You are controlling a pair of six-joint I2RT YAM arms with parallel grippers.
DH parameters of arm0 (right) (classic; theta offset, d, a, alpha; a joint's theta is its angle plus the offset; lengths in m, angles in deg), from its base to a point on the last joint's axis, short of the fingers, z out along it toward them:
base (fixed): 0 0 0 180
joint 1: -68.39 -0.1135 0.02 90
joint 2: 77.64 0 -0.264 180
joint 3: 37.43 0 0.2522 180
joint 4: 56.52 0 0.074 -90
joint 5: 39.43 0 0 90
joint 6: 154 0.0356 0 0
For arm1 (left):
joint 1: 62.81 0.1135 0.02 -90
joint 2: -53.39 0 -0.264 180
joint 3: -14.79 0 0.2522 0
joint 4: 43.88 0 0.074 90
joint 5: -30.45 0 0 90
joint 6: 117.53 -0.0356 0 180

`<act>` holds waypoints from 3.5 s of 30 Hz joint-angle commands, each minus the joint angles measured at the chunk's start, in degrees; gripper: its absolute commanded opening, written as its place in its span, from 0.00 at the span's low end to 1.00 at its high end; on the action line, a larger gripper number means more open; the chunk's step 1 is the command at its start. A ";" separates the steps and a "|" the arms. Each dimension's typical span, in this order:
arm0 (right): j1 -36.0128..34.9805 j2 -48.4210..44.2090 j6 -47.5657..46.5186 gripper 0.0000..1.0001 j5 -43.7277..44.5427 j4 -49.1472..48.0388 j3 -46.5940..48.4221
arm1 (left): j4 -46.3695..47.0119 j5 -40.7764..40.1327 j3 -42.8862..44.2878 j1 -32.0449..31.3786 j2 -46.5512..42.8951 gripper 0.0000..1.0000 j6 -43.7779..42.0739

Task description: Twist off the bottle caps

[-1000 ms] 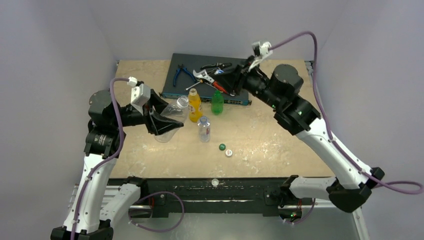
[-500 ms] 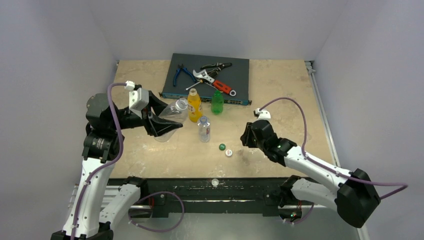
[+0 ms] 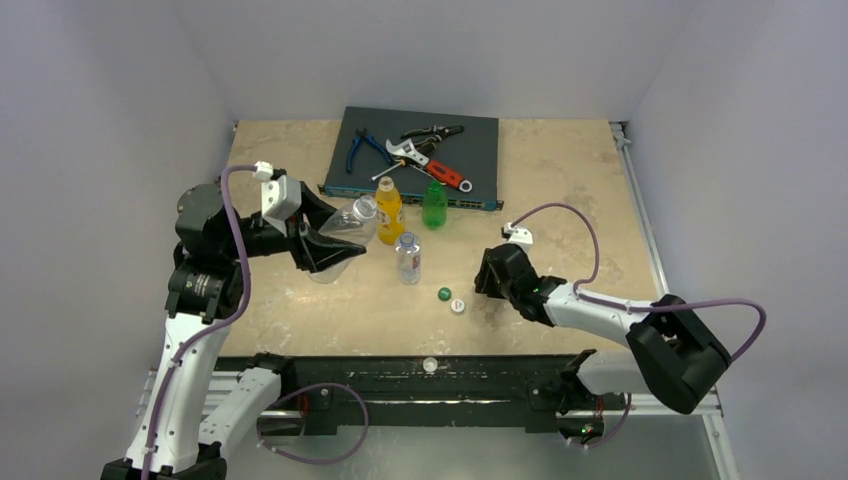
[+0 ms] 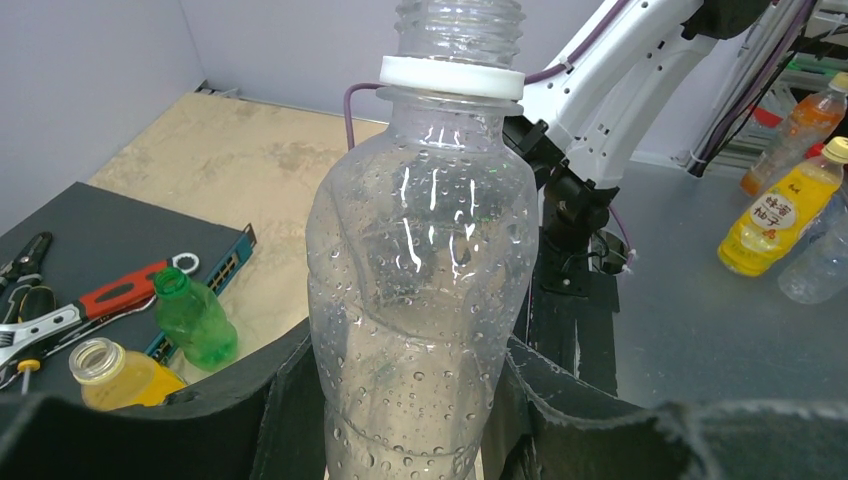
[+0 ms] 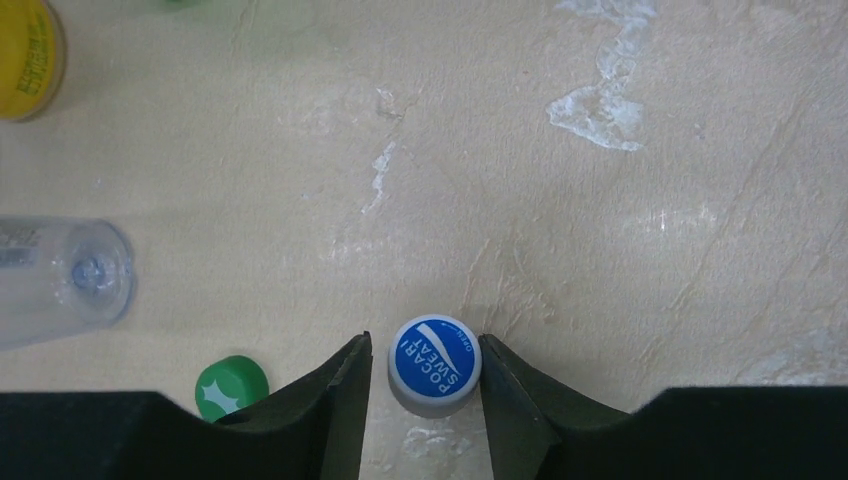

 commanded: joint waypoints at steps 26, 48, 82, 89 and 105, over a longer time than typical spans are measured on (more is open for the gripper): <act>-8.45 -11.51 -23.39 0.85 -30.65 9.85 50.35 | 9.23 -2.50 0.20 0.05 0.17 0.00 6.60; -20.58 2.90 -23.36 0.68 -29.47 -2.47 62.35 | 9.28 -0.04 -1.11 0.05 0.25 0.01 7.75; -4.21 -8.77 -30.78 0.18 -5.01 10.41 38.33 | -18.16 -43.94 6.72 0.14 16.41 1.00 -9.58; -2.84 -5.24 -29.98 0.19 -1.04 3.32 33.01 | -16.08 -51.23 3.40 0.76 20.98 1.00 -13.34; -2.34 1.12 -31.62 0.21 4.98 -15.09 21.97 | -1.43 -50.20 -6.61 7.75 22.58 1.00 -12.80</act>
